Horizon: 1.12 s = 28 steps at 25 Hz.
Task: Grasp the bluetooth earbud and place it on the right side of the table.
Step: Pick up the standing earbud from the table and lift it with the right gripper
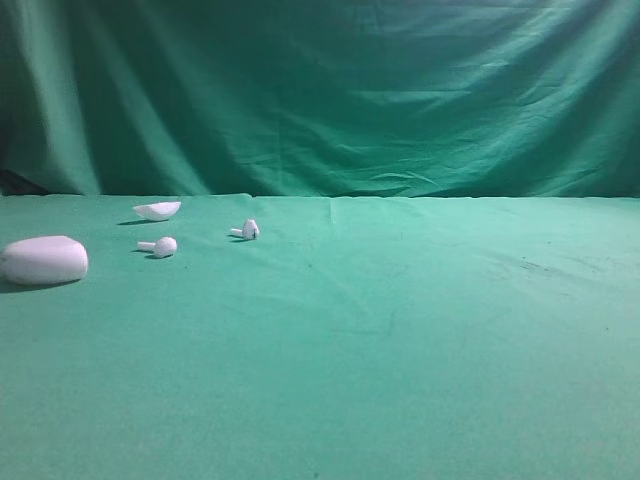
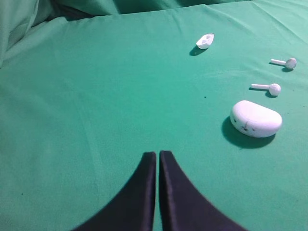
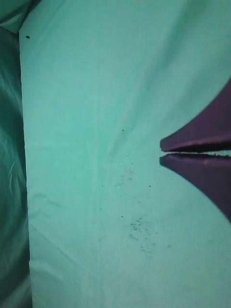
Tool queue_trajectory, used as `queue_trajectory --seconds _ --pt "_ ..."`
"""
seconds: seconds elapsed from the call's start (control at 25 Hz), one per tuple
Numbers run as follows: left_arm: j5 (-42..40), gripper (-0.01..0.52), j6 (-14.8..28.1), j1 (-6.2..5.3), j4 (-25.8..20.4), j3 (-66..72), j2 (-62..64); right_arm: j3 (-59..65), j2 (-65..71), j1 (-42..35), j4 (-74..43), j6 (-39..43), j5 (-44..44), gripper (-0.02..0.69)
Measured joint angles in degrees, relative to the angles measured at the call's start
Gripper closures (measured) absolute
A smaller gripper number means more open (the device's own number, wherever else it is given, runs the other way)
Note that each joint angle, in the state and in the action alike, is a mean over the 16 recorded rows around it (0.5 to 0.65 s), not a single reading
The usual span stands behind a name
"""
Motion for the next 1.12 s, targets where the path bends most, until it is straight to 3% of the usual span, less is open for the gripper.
queue_trajectory --seconds 0.8,1.12 --pt "0.0 0.514 0.0 0.0 0.0 0.0 0.0 0.02 0.0 0.0 -1.02 0.0 -0.98 0.665" --pt "0.0 0.514 0.0 0.0 -0.01 0.0 0.0 0.07 0.0 0.0 -1.89 0.04 -13.45 0.665"
